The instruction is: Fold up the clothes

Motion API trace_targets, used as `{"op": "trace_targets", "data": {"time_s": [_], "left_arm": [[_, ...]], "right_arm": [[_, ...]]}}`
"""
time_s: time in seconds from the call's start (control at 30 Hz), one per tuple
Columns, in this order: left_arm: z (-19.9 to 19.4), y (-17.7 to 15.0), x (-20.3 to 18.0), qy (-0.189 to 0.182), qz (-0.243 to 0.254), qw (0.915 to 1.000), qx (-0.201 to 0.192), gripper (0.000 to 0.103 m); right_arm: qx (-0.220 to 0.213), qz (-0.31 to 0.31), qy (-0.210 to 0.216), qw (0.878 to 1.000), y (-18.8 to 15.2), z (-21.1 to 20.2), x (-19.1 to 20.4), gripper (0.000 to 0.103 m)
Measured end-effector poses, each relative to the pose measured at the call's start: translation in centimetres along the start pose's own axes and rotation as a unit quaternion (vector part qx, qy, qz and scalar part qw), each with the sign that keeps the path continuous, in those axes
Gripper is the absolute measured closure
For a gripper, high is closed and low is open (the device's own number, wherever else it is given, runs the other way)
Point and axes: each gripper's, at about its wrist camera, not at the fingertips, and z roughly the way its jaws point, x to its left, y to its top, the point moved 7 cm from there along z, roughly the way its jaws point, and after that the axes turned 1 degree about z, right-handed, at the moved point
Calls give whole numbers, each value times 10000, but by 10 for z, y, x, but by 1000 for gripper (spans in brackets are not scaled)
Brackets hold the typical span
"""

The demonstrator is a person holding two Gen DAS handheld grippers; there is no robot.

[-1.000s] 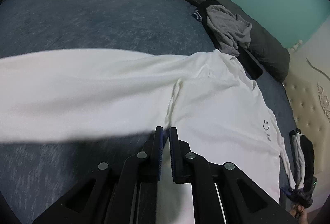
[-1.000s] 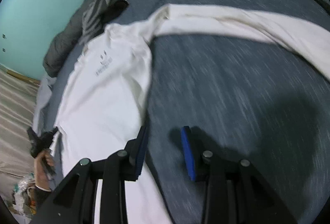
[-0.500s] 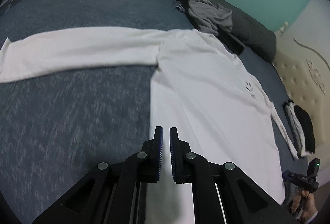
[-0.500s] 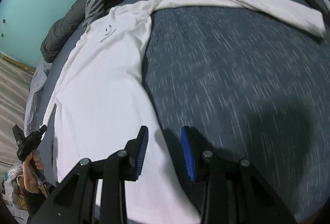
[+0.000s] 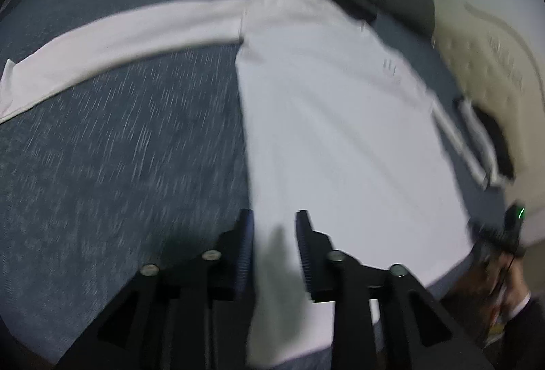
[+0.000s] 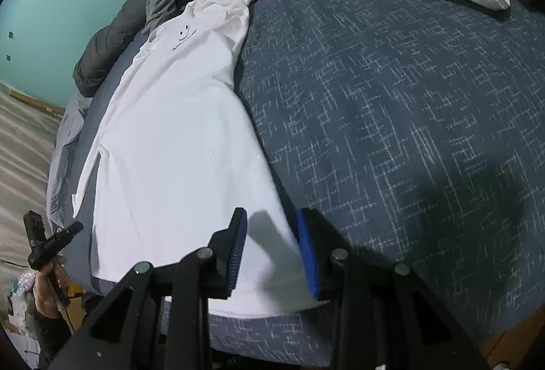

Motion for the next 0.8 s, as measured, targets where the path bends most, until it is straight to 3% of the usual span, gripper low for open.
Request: {"op": "trace_targets", "data": {"time_s": [0.1, 0.2, 0.33, 0.4, 0.43, 0.63, 0.8], "left_arm": [[9, -23, 10, 186, 60, 9991, 371, 71], [15, -36, 14, 75, 0, 9984, 553, 71], [16, -43, 5, -62, 126, 9981, 602, 72], [17, -46, -4, -152, 283, 9974, 644, 94], [17, -46, -8, -146, 360, 9971, 654, 100], [-10, -38, -13, -139, 555, 9977, 355, 100], [-41, -34, -7, -201, 567, 9981, 165, 100]], "right_arm": [[42, 9, 89, 10000, -5, 0, 1, 72], [72, -49, 150, 9998, -9, 0, 3, 75], [105, -174, 180, 9996, -13, -1, 8, 97], [73, -238, 201, 9995, -14, -4, 11, 100], [35, -272, 218, 9994, -13, -7, 14, 101], [-237, -513, 278, 9980, -10, -37, 27, 102], [-178, -781, 344, 9962, -21, -53, 41, 102]]}}
